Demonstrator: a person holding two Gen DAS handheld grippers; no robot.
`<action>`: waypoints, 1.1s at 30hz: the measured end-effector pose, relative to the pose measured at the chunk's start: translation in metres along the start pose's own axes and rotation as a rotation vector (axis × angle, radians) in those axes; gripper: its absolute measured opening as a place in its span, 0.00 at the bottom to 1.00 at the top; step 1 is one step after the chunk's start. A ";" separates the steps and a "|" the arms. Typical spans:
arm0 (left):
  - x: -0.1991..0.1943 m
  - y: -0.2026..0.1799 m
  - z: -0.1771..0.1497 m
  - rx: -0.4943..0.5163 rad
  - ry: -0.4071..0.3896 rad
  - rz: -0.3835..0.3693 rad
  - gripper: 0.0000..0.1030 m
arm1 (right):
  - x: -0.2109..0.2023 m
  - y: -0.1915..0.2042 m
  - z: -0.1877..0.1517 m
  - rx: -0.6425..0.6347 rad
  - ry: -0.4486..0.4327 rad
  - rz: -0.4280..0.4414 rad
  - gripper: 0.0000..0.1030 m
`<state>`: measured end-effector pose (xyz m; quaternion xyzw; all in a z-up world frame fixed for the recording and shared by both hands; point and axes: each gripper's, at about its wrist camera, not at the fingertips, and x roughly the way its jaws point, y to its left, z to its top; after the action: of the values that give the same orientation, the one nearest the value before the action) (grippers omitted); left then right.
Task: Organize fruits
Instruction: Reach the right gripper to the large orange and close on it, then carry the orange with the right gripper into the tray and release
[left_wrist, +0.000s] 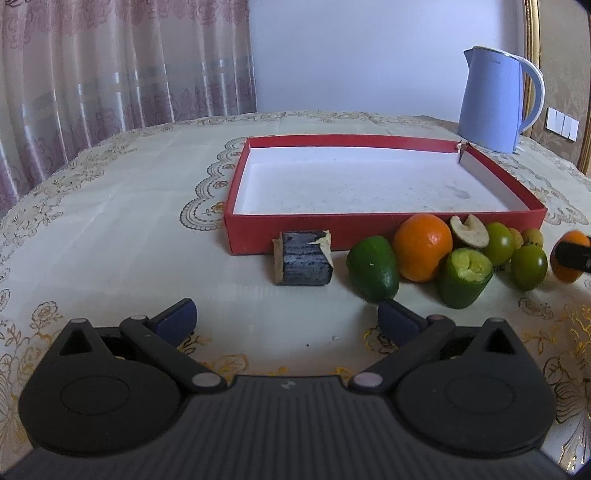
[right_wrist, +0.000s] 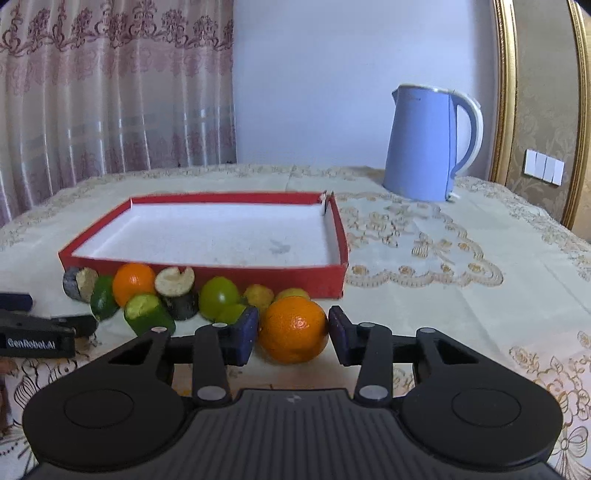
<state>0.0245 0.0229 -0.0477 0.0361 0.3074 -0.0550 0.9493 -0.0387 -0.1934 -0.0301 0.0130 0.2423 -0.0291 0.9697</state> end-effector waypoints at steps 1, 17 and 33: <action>0.000 0.001 0.000 0.000 0.000 -0.001 1.00 | -0.002 0.001 0.002 -0.009 -0.014 -0.001 0.40; 0.003 0.001 0.000 -0.013 -0.002 -0.012 1.00 | 0.071 0.021 0.069 -0.124 -0.082 -0.034 0.40; 0.004 0.004 0.000 -0.018 -0.001 -0.016 1.00 | 0.151 0.030 0.078 -0.172 0.075 -0.051 0.40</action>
<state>0.0284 0.0263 -0.0502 0.0251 0.3078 -0.0598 0.9492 0.1324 -0.1744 -0.0321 -0.0755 0.2801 -0.0325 0.9564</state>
